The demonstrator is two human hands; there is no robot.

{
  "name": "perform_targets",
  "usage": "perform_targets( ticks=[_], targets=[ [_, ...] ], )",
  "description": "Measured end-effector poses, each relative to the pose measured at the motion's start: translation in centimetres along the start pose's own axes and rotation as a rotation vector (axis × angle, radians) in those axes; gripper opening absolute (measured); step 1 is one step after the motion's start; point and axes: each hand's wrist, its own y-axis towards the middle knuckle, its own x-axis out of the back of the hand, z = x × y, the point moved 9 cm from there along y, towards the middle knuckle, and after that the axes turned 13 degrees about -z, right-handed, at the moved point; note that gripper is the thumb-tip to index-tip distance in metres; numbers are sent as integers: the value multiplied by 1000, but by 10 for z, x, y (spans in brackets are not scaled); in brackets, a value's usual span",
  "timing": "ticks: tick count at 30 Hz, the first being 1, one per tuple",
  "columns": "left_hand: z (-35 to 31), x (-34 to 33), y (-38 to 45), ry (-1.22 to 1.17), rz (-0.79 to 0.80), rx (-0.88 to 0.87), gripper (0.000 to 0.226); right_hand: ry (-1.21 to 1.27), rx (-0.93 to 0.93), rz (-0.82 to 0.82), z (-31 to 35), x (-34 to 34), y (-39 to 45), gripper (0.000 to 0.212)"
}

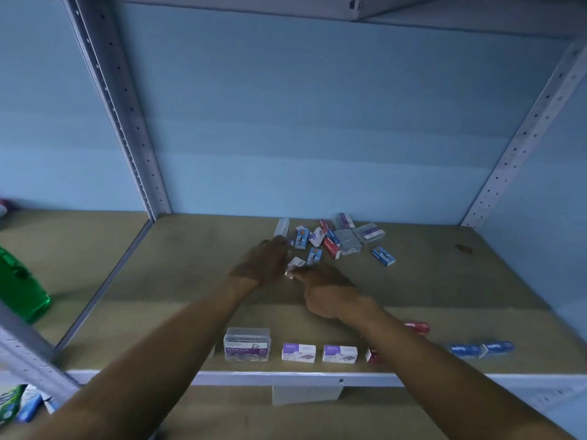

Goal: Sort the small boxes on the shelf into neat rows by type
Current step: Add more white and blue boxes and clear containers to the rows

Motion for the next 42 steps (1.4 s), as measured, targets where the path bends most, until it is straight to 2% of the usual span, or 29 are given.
perform_targets(
  ticks=[4,8,11,13,16,18,23,27,32,37,42],
  targets=[
    [-2,5,3,-43,-79,21,36,31,13,4,-13,5,-15,47],
    [2,12,5,-170,-177,45,30,52,46,-4,-20,13,-29,41],
    [6,27,7,-249,-332,153,18,102,-40,-120,-31,24,-25,32],
    [16,30,6,-201,-370,270,29,104,-140,-121,-39,22,-18,37],
    [24,22,9,-148,-344,347,43,13,-195,-68,-39,13,-10,67],
    [26,18,9,-142,-306,358,45,-1,-199,-61,-37,7,-7,75],
    [27,14,9,-204,-236,365,31,6,-185,-44,-35,-3,2,58],
    [26,17,5,-284,-198,364,18,107,-173,-17,-37,0,3,48],
    [21,27,-7,-359,-58,276,14,160,-124,25,-48,12,2,51],
    [25,23,-24,-369,91,262,23,19,37,115,-50,17,-7,55],
    [32,15,-35,-284,103,268,20,-7,116,105,-47,15,-16,67]
  ],
)
